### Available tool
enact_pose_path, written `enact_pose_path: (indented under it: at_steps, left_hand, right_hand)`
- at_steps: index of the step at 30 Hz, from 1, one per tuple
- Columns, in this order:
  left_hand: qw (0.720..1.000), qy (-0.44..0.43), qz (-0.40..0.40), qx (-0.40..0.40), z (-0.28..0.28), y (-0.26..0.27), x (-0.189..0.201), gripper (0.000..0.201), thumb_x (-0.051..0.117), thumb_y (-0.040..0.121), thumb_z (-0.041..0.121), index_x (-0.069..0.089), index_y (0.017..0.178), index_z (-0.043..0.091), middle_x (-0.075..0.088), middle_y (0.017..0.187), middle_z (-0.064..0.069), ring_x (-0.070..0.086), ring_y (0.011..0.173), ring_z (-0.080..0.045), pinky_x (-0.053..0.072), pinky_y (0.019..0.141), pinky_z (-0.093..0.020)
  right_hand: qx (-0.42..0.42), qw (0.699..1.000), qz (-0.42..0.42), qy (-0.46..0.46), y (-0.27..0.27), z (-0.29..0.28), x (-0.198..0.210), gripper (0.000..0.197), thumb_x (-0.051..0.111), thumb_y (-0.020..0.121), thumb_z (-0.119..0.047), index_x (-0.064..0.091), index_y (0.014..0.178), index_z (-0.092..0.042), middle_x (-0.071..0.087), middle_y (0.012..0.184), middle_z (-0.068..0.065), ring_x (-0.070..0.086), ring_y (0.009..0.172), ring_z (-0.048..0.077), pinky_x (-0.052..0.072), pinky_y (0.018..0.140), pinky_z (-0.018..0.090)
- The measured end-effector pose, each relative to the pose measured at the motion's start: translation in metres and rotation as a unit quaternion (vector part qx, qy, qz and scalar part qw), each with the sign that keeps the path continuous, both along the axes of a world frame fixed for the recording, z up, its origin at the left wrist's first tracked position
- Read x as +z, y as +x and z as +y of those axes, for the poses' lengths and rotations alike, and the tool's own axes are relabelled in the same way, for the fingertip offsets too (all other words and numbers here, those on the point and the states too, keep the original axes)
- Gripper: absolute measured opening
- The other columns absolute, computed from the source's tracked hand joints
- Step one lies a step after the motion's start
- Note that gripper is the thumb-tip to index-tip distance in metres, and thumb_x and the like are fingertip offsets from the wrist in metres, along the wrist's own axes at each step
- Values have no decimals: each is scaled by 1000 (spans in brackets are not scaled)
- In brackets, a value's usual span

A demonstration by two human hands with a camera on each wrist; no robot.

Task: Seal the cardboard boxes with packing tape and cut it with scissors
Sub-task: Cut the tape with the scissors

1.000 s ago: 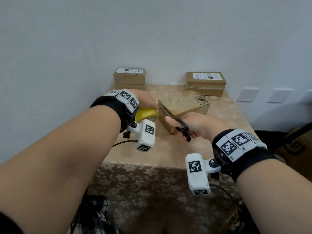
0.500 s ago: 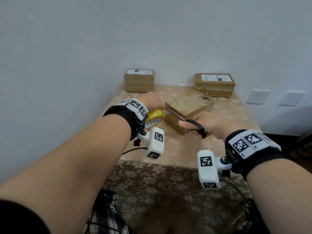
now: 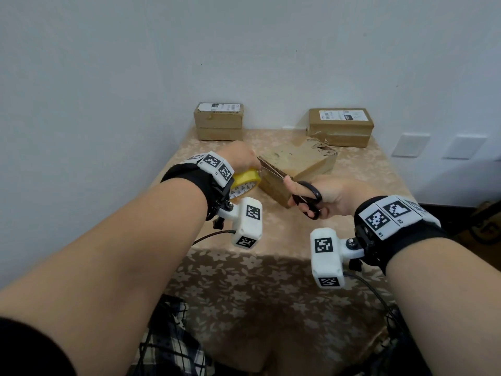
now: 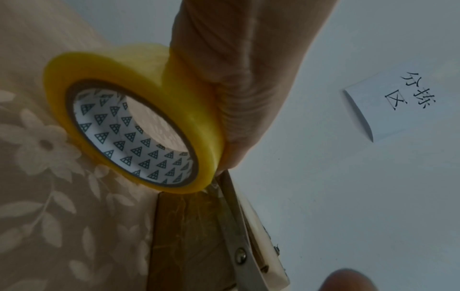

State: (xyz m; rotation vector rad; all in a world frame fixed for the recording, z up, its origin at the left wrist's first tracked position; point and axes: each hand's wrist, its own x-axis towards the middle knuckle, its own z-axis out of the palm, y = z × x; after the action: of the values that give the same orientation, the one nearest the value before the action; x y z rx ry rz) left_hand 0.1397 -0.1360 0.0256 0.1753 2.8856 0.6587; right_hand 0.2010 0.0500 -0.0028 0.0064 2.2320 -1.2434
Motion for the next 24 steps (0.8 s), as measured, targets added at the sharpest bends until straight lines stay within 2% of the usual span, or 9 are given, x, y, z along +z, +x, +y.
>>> enact_pose_path:
  at_steps: [4, 6, 8, 11, 17, 19, 21, 22, 24]
  left_hand:
    - [999, -25, 4, -33, 2, 2, -1, 34, 57, 92, 27, 66, 112, 1, 63, 116, -16, 58, 107, -30, 40, 74, -26]
    - [999, -27, -3, -33, 0, 1, -1, 34, 56, 92, 27, 65, 114, 2, 63, 117, -15, 58, 100, -27, 39, 67, -27]
    - [999, -21, -13, -22, -3, -1, -3, 35, 57, 92, 27, 64, 117, 5, 63, 115, -13, 52, 91, -20, 38, 59, -20]
    - [1000, -3, -26, -15, -6, -5, -4, 35, 57, 91, 28, 63, 118, 7, 57, 99, -5, 50, 89, -17, 38, 60, -17]
    - [999, 22, -45, -13, -7, -7, -6, 33, 58, 90, 27, 64, 117, 9, 56, 98, -2, 51, 90, -18, 41, 64, -20]
    - [998, 33, -46, -12, -7, -8, -7, 30, 59, 90, 27, 65, 113, 10, 56, 99, -2, 51, 90, -19, 46, 72, -26]
    - [998, 45, -42, -5, -7, -8, -8, 17, 59, 90, 26, 64, 102, 16, 56, 99, -3, 51, 91, -19, 47, 86, -34]
    - [998, 54, -40, 0, -8, -8, -9, 11, 59, 89, 26, 61, 98, 18, 57, 99, -3, 52, 91, -19, 46, 90, -35]
    - [997, 75, -36, 7, -10, -6, -11, 11, 59, 89, 24, 61, 94, 15, 59, 99, -7, 52, 90, -19, 46, 89, -36]
  right_hand:
    - [-3, 1000, -7, -16, -1, 4, 2, 75, 49, 60, -73, 57, 93, -6, 42, 51, -5, 36, 43, 7, 15, 39, 17]
    - [-7, 1000, 9, -15, -2, 4, 3, 72, 51, 63, -70, 56, 91, -3, 41, 46, -5, 34, 37, 5, 15, 35, 16]
    - [-11, 1000, 22, -14, -1, 3, 3, 70, 52, 64, -68, 56, 89, -2, 40, 45, -4, 32, 34, 5, 15, 32, 14]
    - [-14, 999, 36, -15, -2, 3, 3, 67, 54, 64, -66, 56, 87, -2, 39, 48, -1, 31, 33, 6, 16, 30, 13]
    - [-19, 999, 27, -29, -1, 4, 1, 65, 52, 69, -65, 57, 87, -2, 43, 46, -4, 35, 35, 5, 19, 32, 14]
    - [-20, 999, 2, -33, 1, 5, -1, 66, 49, 68, -68, 58, 90, -5, 45, 49, -6, 40, 40, 4, 21, 39, 15]
    - [-20, 999, -12, -29, 2, 4, -1, 70, 48, 63, -71, 58, 92, -8, 46, 52, -7, 42, 44, 4, 21, 43, 16]
    - [-20, 999, -13, -27, 2, 3, -1, 71, 49, 61, -72, 58, 92, -8, 46, 52, -7, 41, 44, 4, 20, 42, 16]
    - [-21, 999, -4, -28, 0, 2, -2, 72, 52, 60, -71, 58, 91, -7, 45, 51, -6, 41, 41, 4, 19, 37, 15]
